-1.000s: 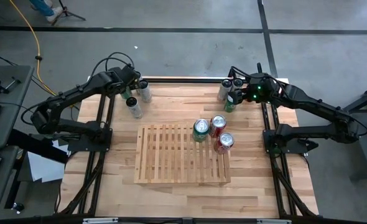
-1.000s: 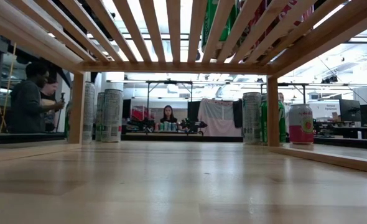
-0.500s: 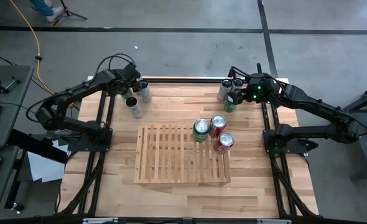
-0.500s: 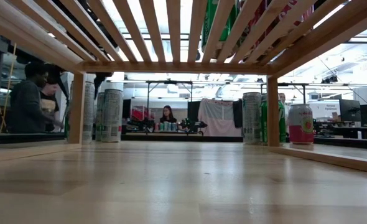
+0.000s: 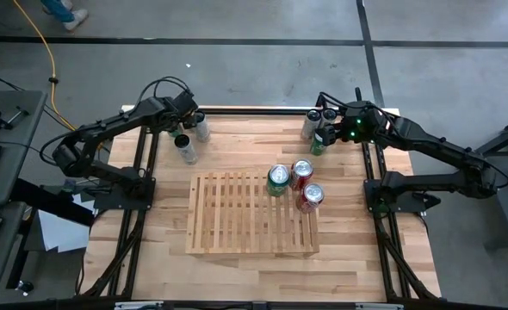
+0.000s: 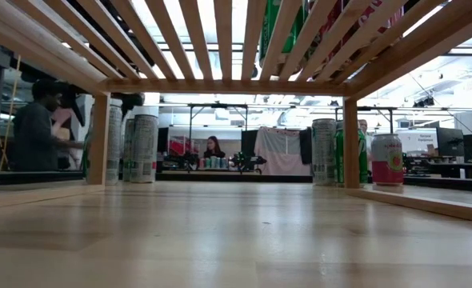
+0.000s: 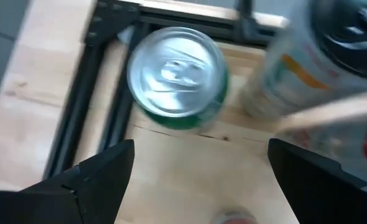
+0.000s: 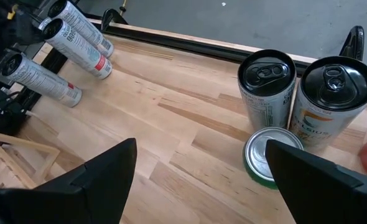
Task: Place canned beverage on shelf
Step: Put the left green soda can on the shelf aligned with the other green soda can
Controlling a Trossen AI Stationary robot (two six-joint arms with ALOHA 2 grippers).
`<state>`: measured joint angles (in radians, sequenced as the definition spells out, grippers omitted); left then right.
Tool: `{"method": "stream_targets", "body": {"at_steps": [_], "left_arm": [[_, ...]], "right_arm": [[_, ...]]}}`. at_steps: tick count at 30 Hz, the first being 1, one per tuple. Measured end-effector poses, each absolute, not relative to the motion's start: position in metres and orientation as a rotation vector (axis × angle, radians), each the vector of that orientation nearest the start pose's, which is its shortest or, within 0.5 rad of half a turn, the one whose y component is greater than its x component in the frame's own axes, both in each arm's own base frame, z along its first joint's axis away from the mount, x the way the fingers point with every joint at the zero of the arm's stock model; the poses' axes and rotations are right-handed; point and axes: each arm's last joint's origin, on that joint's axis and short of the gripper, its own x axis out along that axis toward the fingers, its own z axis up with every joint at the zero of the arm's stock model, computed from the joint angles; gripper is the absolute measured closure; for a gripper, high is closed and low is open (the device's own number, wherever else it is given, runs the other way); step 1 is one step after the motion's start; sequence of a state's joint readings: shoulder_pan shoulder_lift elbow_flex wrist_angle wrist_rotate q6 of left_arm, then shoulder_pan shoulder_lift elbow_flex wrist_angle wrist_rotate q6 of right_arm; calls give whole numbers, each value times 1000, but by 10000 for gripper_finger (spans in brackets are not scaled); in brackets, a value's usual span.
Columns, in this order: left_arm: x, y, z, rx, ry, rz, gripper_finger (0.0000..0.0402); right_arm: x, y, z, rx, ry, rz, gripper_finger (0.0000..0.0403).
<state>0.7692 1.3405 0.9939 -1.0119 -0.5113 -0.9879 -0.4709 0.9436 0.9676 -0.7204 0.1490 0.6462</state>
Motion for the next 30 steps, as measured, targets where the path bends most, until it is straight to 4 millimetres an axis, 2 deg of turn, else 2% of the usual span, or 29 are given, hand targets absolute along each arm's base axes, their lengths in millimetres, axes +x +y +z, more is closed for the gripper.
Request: {"method": "stream_targets", "body": {"at_steps": [6,19,30], "left_arm": [[151,173,245,-871,695,1809,41],[137,196,246,-903,645,1796,41],[137,197,247,-933,625,1785,41]], "right_arm": [[161,-87,321,718,482,-805,62],[161,-87,321,722,480,-807,62],[161,-87,321,720,480,-807,62]]}}
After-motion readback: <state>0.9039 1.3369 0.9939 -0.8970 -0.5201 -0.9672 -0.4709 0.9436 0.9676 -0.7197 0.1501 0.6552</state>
